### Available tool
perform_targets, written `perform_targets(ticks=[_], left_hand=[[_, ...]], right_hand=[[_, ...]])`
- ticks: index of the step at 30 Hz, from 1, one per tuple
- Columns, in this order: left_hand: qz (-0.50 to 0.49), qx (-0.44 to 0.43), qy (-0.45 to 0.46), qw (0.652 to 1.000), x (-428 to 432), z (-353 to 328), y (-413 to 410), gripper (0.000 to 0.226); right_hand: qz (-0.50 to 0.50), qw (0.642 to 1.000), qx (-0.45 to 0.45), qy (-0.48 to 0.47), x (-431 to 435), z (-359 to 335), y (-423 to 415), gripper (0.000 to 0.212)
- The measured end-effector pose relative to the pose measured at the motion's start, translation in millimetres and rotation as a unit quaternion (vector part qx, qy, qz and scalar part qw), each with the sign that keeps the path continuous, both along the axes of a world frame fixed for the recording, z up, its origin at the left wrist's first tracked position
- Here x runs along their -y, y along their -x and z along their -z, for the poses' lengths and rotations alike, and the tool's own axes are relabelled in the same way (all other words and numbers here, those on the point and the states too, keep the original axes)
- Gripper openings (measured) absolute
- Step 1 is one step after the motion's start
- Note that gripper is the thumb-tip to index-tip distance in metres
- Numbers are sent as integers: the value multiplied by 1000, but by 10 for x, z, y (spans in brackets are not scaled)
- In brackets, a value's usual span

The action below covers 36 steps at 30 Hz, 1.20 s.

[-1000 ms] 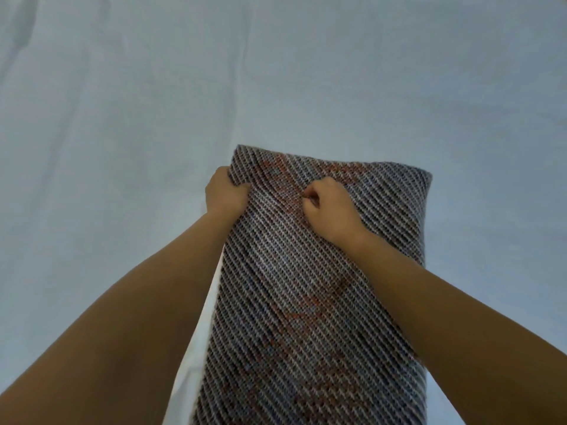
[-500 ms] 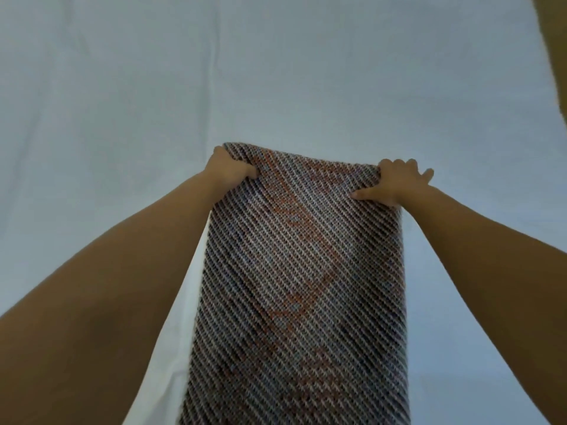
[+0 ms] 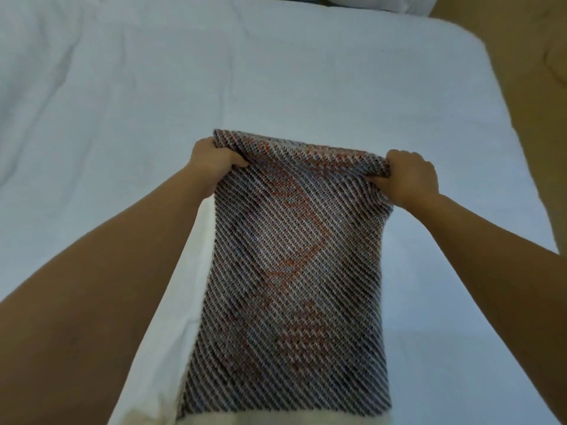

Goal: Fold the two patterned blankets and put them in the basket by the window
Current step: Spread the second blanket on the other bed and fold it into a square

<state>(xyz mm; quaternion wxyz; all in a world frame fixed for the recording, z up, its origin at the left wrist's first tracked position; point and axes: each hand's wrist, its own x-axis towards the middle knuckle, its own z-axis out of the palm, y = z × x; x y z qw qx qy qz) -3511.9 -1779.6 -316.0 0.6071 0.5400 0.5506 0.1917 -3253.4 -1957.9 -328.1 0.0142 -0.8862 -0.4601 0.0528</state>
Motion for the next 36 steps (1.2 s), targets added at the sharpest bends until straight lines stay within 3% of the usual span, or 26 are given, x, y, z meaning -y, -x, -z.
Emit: perform_targets(ticks=[5, 9, 11, 14, 17, 19, 22, 24, 27, 30, 33, 36], left_hand=[[15, -10, -95, 995, 512, -329, 475, 25], [71, -71, -184, 978, 1028, -370, 941, 21], [103, -103, -230, 962, 1318, -351, 1208, 30], [173, -213, -365, 890, 1736, -290, 1618, 24], [218, -285, -463, 811, 2122, -166, 1999, 13], [249, -299, -473, 791, 2376, -32, 2223, 12], [296, -299, -476, 772, 2708, 269, 2466, 16], [340, -362, -430, 754, 2891, 466, 2547, 16], [420, -461, -320, 713, 3063, 689, 2597, 34], [416, -456, -300, 728, 3106, 717, 2575, 49], [369, -421, -320, 765, 3033, 643, 2428, 61], [347, -378, -347, 785, 2955, 597, 2134, 57]], right_hand=[[-43, 995, -24, -91, 678, -349, 359, 27], [-54, 994, -27, -86, 1231, -508, 702, 25], [-71, 995, -26, -69, 1522, -544, 893, 30], [-106, 994, -18, -24, 1920, -587, 1223, 39], [-160, 986, 25, 28, 2316, -473, 1601, 28], [-182, 981, 40, 54, 2587, -307, 1821, 12], [-175, 981, 21, 77, 2939, 24, 2090, 13], [-146, 985, 17, 87, 3102, 264, 2237, 15], [-109, 977, -11, 181, 3229, 552, 2393, 30], [-38, 979, -99, 174, 3238, 636, 2421, 31], [55, 983, -176, 0, 3137, 571, 2357, 13], [165, 954, -212, -136, 2962, 472, 2205, 18]])
